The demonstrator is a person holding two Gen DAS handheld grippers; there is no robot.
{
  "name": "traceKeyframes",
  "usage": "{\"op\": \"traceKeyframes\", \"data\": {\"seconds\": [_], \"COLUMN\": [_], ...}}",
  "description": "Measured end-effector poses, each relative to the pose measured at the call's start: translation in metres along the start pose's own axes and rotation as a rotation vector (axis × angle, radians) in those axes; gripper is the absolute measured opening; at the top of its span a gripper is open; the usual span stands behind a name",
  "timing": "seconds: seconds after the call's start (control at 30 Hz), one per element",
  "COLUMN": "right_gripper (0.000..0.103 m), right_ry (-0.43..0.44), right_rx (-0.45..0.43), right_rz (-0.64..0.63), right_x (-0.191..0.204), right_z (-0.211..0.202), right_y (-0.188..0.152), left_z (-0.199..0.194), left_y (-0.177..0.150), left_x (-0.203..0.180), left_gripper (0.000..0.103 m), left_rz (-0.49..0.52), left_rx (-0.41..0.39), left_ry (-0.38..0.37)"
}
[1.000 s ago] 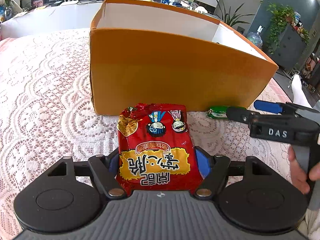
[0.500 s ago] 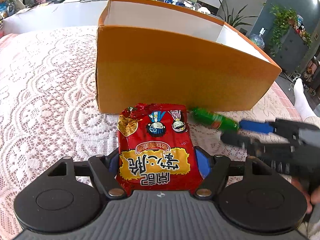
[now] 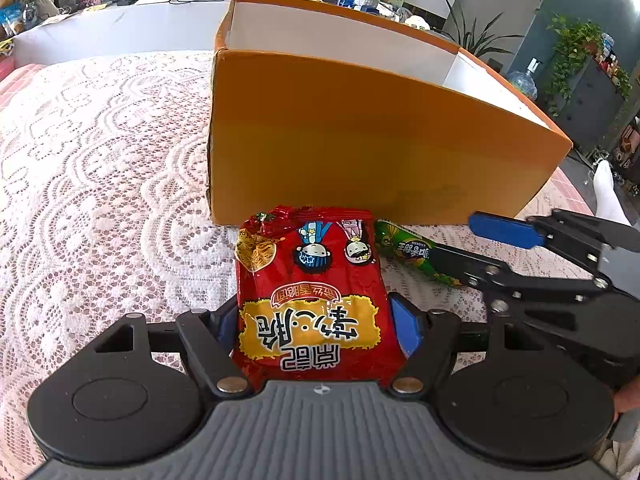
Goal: Organize snacks
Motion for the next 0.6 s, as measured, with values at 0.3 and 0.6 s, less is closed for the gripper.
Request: {"op": "traceKeyframes", "data": {"seconds": [0.3,0.6], "right_gripper": [0.036,0.03], "right_ry": [0.037,0.021], "right_rx": [0.048,0.08], "right_rz": [0.009,0.05], "right_x": [0.007,0.01], "right_z": [0.023,0.021], "right_y": [-0.002,-0.009], "left_z": [0.001,0.003], "left_y": [0.001,-0.001], "left_x": [0.001,-0.002], "left_gripper": [0.084,0.084], "left_rz": [-0.001,0.017], "left_rx": [0.003,0.001], "left_ry": [0.0,0.011]}}
Point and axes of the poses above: each gripper's, at about its wrist camera, not at the fingertips, and z roughly the way its jaws point, x to its left, y to its top, the point moved 6 cm from there along z, roughly the way its jaws point, and after that the axes turned 9 degrees about -z, right-handed, at the moved point
